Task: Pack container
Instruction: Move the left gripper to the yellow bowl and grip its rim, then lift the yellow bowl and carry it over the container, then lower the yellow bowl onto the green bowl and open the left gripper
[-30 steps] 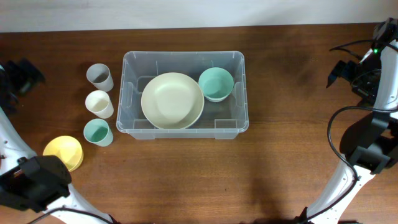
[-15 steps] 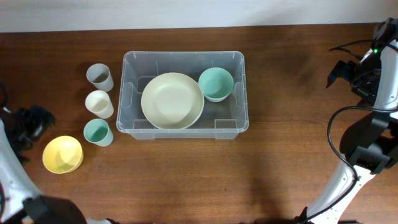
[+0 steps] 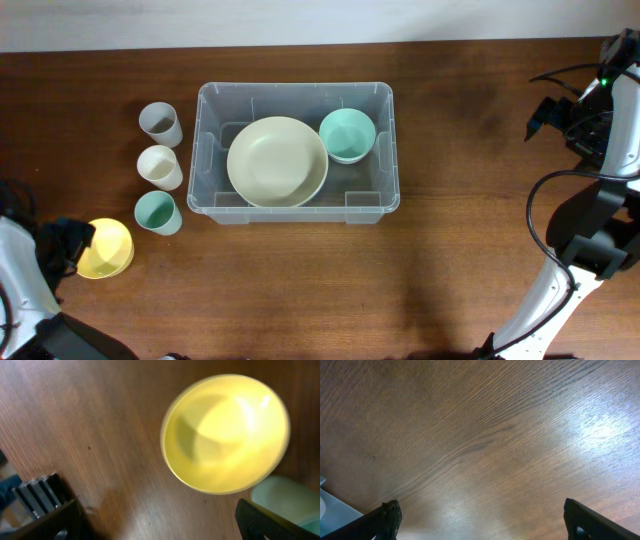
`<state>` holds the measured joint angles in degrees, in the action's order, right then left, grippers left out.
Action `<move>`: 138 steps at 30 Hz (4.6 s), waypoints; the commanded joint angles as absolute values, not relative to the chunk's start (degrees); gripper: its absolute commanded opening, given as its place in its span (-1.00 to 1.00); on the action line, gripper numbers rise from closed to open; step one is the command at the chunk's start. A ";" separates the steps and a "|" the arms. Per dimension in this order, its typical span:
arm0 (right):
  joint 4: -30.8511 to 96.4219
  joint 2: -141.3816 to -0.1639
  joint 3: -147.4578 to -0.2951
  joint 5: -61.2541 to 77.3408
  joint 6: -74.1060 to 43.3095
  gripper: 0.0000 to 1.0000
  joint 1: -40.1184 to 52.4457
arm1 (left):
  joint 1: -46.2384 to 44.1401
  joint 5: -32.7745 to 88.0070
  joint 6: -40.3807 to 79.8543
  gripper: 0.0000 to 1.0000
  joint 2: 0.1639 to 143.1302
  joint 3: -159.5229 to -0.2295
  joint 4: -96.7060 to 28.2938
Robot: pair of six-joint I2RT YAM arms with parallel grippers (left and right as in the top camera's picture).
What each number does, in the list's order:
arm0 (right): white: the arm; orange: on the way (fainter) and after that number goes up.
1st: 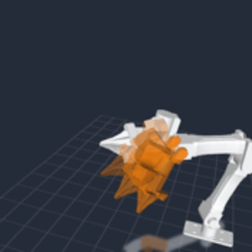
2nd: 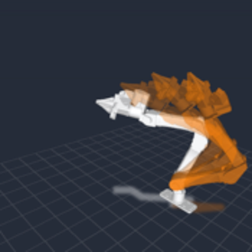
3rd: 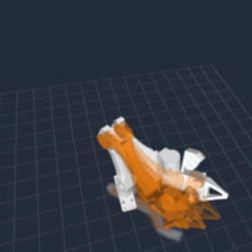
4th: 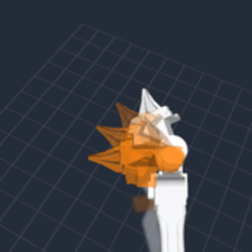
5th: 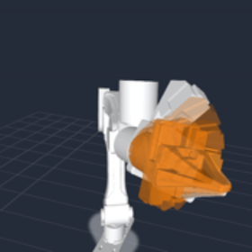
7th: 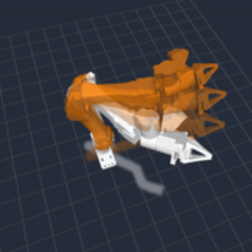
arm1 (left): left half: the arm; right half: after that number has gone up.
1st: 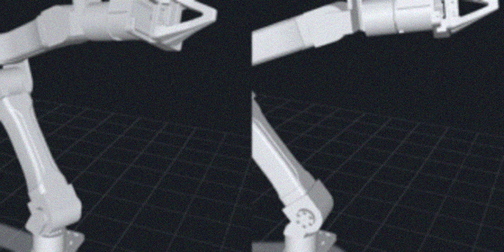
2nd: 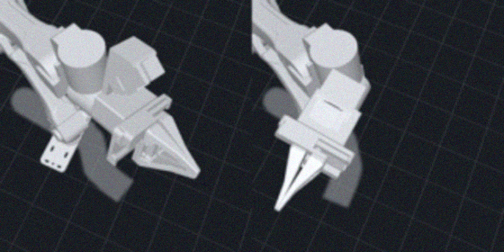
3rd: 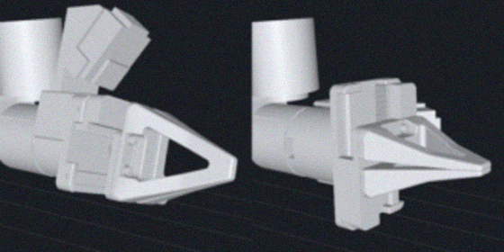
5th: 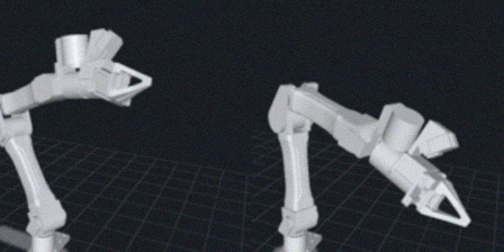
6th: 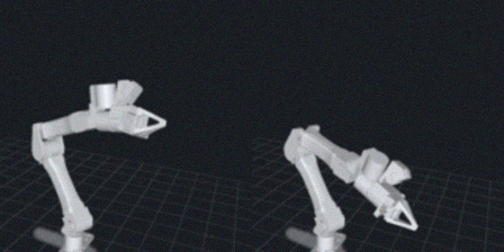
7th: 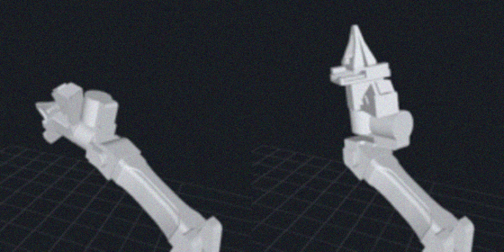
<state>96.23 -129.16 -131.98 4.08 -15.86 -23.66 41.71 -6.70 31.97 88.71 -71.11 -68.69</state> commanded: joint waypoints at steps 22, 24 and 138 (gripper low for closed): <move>96.23 -126.89 -131.79 3.81 -15.46 0.98 -24.03 | 47.35 -2.15 34.72 0.99 90.11 -57.78 -43.94; 96.23 -126.89 -131.79 3.81 -15.46 0.98 -24.03 | 46.63 -0.60 34.72 0.99 92.20 -57.78 -43.13; 96.23 -126.89 -131.79 3.84 -15.46 0.98 -24.03 | -23.64 8.75 6.52 -0.43 131.59 -119.04 -48.56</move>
